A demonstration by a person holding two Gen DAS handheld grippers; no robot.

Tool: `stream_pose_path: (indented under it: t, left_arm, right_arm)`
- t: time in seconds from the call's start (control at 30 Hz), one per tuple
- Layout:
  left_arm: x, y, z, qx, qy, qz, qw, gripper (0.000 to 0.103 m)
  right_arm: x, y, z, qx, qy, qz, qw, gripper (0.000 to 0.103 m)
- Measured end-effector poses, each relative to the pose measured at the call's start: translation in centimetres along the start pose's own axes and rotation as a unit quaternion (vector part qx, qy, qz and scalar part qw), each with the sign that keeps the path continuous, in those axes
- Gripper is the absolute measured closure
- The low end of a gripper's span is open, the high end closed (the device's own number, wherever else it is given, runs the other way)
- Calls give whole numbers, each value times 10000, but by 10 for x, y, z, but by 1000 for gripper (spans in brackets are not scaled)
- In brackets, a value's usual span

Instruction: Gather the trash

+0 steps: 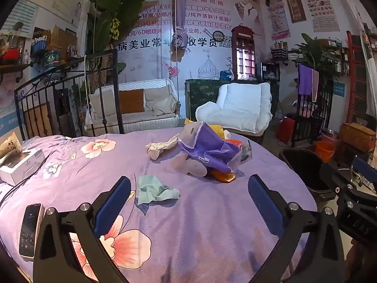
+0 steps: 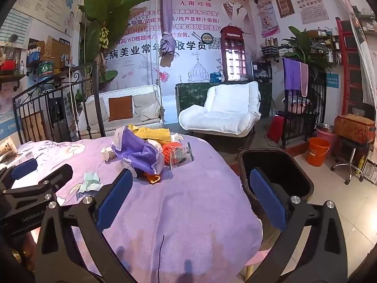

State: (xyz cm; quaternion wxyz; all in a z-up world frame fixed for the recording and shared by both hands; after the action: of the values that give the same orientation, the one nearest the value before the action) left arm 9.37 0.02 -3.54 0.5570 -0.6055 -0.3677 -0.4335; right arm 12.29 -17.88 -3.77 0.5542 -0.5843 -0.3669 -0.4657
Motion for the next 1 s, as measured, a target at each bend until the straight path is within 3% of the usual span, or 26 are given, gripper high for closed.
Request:
stream_pose_path:
  t: [1.0]
  left_arm:
    - [-1, 1, 2, -72, -100, 14, 9999, 4]
  right_arm:
    - [-11, 12, 13, 143, 45, 65, 9999, 4]
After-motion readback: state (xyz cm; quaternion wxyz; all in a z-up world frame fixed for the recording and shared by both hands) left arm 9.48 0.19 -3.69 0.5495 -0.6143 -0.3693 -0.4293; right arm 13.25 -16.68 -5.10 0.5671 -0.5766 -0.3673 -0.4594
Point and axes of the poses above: each gripper's, at about its wrist camera, not at the fingertips, and y roughly the way its jaws point, z to its left, x to its top, the point moved 10 cm from there along y, roughly the way its jaws point, and after that the axes turned 6 degrees about -x, right-handed, at the moved point
